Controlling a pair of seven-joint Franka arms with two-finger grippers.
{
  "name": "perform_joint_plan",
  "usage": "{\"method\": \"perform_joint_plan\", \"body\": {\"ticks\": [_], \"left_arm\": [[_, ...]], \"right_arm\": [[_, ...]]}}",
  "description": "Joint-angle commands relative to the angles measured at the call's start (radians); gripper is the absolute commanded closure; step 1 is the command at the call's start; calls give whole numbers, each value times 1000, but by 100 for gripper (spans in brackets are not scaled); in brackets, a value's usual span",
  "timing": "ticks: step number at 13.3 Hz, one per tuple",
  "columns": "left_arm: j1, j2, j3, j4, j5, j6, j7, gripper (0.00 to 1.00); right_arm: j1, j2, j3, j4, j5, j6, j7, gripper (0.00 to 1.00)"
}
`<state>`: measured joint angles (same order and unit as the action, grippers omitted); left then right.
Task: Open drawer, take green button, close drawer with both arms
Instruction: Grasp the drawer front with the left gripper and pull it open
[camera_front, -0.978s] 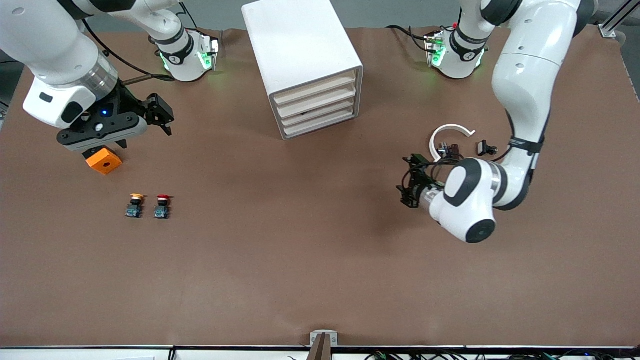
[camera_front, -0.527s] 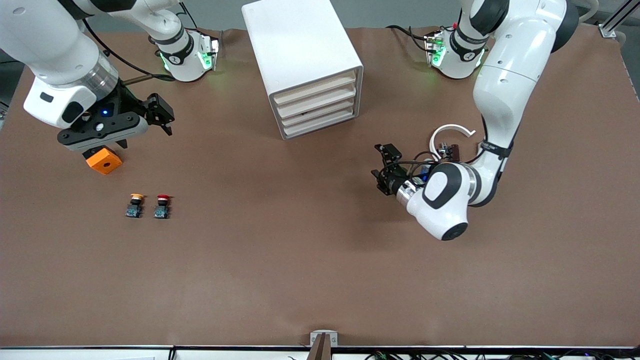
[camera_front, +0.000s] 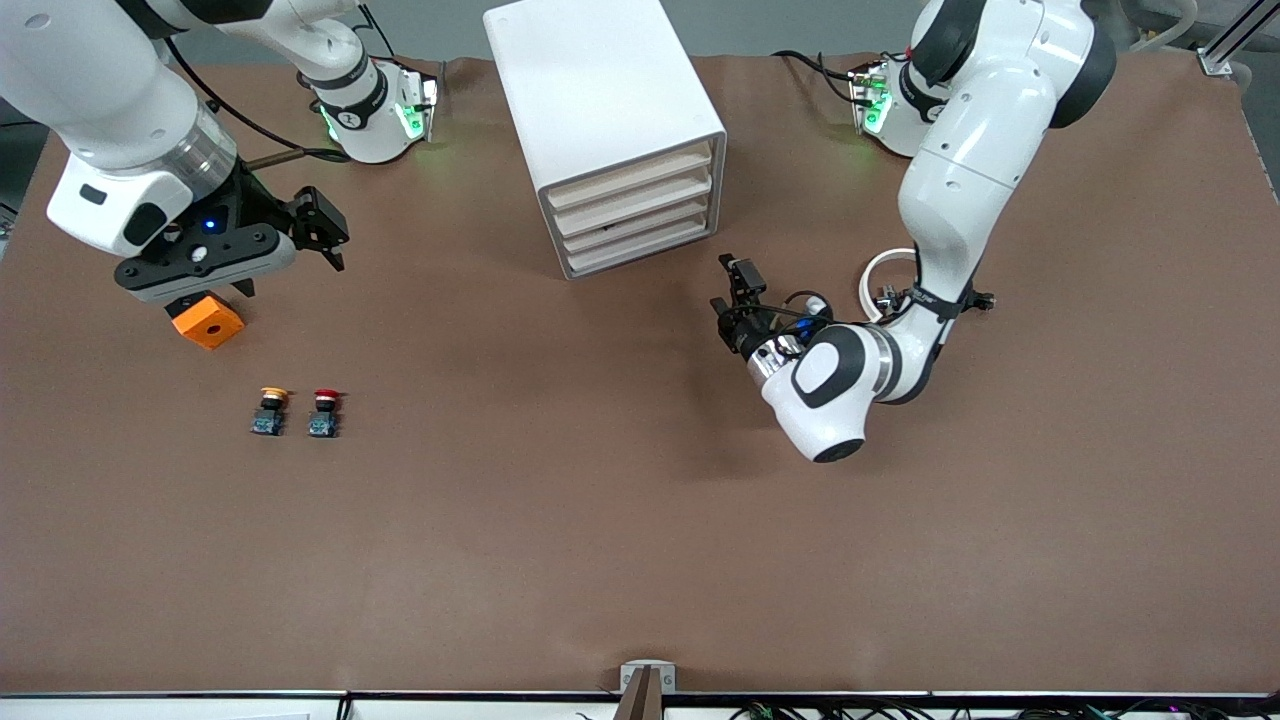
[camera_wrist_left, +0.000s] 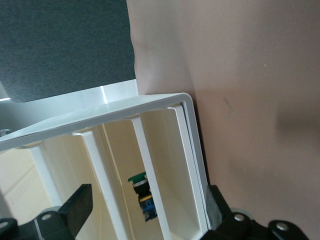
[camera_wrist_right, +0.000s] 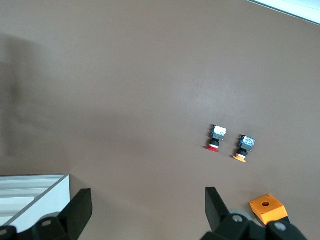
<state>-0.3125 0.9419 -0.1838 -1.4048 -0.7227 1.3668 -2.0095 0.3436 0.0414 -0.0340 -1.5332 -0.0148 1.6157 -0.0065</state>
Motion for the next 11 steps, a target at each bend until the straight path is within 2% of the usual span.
{"method": "perform_joint_plan", "body": {"ticks": [1, 8, 11], "left_arm": [[-59, 34, 6, 20, -20, -20, -66, 0], [-181, 74, 9, 23, -87, 15, -92, 0], [-192, 75, 9, 21, -118, 15, -92, 2]], "right_arm": [[8, 9, -6, 21, -1, -5, 0, 0], [6, 9, -6, 21, -7, -5, -1, 0], [6, 9, -6, 21, -7, -5, -1, 0]]}}
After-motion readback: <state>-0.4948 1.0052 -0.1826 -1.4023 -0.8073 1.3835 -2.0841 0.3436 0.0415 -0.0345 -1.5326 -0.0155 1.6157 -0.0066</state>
